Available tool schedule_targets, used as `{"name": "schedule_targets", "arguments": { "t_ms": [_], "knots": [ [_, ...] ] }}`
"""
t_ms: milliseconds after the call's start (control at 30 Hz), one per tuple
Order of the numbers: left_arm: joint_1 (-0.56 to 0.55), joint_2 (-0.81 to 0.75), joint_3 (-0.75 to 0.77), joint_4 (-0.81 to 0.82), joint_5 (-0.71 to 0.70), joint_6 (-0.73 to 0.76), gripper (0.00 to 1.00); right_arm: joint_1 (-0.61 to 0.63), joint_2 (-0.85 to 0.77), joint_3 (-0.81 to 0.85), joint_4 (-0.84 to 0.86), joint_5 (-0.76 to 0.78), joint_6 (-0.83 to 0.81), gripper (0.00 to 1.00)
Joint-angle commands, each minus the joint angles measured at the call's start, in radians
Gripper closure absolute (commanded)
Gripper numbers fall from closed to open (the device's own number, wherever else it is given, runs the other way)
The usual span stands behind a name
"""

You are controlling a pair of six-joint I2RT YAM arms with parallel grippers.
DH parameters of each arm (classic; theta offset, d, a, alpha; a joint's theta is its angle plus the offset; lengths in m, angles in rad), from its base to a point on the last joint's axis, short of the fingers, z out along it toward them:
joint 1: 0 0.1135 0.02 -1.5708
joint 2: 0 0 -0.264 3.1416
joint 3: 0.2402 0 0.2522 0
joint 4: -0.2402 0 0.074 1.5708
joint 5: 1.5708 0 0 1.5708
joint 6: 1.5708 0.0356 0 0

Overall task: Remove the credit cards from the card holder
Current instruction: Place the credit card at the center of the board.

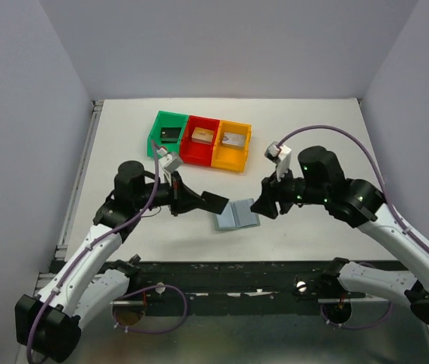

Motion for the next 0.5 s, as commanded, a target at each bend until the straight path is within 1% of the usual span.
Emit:
{"name": "schedule_targets", "arguments": {
  "t_ms": [0, 67, 100, 167, 233, 300, 467],
  "knots": [
    [0.212, 0.017, -0.001, -0.155, -0.223, -0.060, 1.00, -0.037, -0.124, -0.095, 0.137, 0.298, 0.102, 0.41],
    [0.308, 0.048, -0.024, -0.149, -0.258, -0.116, 1.00, -0.036, -0.162, -0.160, 0.189, 0.334, 0.100, 0.41],
    [0.353, 0.068, -0.051, -0.119, -0.254, -0.142, 1.00, -0.036, -0.178, -0.187, 0.212, 0.340, 0.100, 0.41],
    [0.420, 0.109, -0.096, -0.013, -0.201, -0.179, 1.00, -0.036, -0.198, -0.239, 0.242, 0.366, 0.130, 0.42],
    [0.442, 0.154, -0.101, 0.030, -0.205, -0.166, 1.00, -0.036, -0.195, -0.264, 0.245, 0.356, 0.158, 0.42],
    [0.451, 0.207, -0.084, 0.036, -0.228, -0.149, 1.00, -0.039, -0.181, -0.289, 0.260, 0.301, 0.176, 0.43],
    [0.497, 0.376, 0.000, 0.021, -0.202, -0.131, 1.00, -0.037, -0.160, -0.382, 0.369, 0.201, 0.224, 0.43]
  ]
}}
